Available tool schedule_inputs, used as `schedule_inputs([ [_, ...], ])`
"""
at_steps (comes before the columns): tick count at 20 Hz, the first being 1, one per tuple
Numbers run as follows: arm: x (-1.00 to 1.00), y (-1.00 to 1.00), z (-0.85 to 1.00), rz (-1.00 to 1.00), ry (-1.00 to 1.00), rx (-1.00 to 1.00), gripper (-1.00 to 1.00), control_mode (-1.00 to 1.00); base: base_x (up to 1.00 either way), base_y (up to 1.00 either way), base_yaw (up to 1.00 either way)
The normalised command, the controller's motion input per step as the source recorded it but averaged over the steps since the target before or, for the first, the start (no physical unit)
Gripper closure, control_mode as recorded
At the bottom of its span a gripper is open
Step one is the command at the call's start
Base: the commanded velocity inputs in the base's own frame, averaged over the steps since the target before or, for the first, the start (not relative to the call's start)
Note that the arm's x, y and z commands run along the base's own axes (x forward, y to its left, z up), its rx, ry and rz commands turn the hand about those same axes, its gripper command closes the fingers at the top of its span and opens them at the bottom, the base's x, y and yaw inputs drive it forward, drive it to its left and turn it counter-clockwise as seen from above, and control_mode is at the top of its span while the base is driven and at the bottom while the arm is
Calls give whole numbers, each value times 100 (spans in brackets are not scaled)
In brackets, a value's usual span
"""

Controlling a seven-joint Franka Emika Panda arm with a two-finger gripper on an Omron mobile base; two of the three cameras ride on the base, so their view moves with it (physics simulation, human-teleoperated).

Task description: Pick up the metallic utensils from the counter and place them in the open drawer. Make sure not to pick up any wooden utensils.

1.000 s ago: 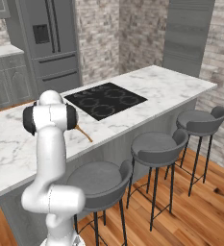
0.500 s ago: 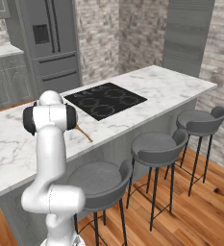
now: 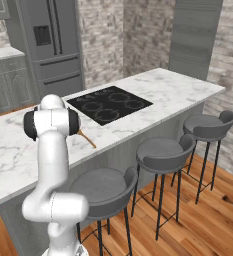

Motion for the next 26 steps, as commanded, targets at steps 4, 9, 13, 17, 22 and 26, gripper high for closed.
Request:
schedule_inputs([
  [4, 0, 24, -98, 0, 2, 0, -100, -100, 0, 0, 0],
  [9, -1, 36, -100, 6, 1, -12, -100, -100, 0, 0, 0],
  [13, 0, 24, -100, 11, 1, -13, -100, -100, 0, 0, 0],
  [17, 2, 15, -100, 10, 8, -9, 100, -100, 0, 0, 0],
  [22, 1, 0, -100, 11, 17, -1, 100, -100, 0, 0, 0],
  [26, 0, 0, -100, 12, 36, 0, 100, -100, 0, 0, 0],
])
